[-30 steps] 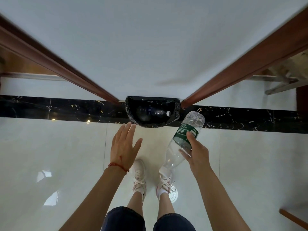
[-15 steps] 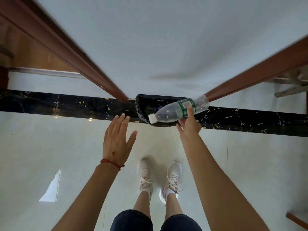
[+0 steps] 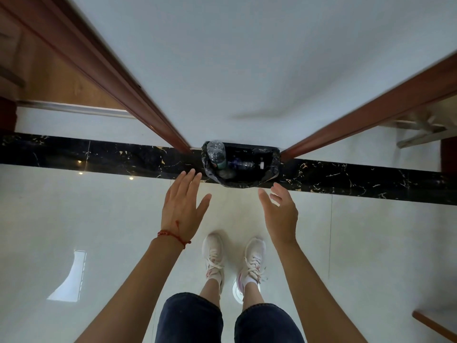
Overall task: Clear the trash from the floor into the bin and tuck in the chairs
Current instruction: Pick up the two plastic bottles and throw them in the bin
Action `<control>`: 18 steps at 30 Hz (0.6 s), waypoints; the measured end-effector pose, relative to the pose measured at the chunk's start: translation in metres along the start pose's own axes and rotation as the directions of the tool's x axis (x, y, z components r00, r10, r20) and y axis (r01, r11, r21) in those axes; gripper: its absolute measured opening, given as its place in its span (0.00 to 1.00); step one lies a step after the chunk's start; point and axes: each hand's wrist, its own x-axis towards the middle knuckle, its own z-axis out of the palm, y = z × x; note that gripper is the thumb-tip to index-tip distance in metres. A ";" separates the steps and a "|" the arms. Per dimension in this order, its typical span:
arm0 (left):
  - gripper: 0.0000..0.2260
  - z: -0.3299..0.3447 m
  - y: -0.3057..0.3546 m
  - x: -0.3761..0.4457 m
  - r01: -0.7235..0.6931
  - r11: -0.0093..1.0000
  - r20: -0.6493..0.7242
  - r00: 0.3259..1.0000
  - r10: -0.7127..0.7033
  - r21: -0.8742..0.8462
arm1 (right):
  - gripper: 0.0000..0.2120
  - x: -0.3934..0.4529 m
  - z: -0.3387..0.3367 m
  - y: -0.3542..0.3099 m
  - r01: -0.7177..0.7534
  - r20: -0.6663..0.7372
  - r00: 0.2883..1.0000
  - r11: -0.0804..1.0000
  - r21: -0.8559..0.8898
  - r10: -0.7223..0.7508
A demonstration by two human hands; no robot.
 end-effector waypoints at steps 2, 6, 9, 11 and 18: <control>0.21 -0.007 0.007 -0.004 -0.010 1.000 0.011 1.000 0.010 0.005 | 0.24 -0.012 -0.011 -0.002 0.140 0.021 0.990 0.982 -0.124 -0.139; 0.22 -0.024 0.026 -0.017 -0.024 1.000 0.020 1.000 0.024 0.010 | 0.26 -0.030 -0.038 -0.012 0.363 0.129 0.931 0.850 -0.381 -0.340; 0.22 -0.040 0.042 -0.028 -0.040 0.999 0.031 0.999 0.040 0.024 | 0.26 -0.044 -0.059 -0.025 0.460 0.155 0.882 0.741 -0.490 -0.445; 0.23 -0.052 0.054 -0.036 -0.051 0.998 0.037 0.998 0.050 0.036 | 0.26 -0.054 -0.074 -0.034 0.487 0.152 0.862 0.706 -0.514 -0.483; 0.23 -0.091 0.096 -0.061 -0.094 0.992 0.012 0.996 0.093 0.083 | 0.27 -0.083 -0.125 -0.053 0.518 0.180 0.838 0.649 -0.558 -0.515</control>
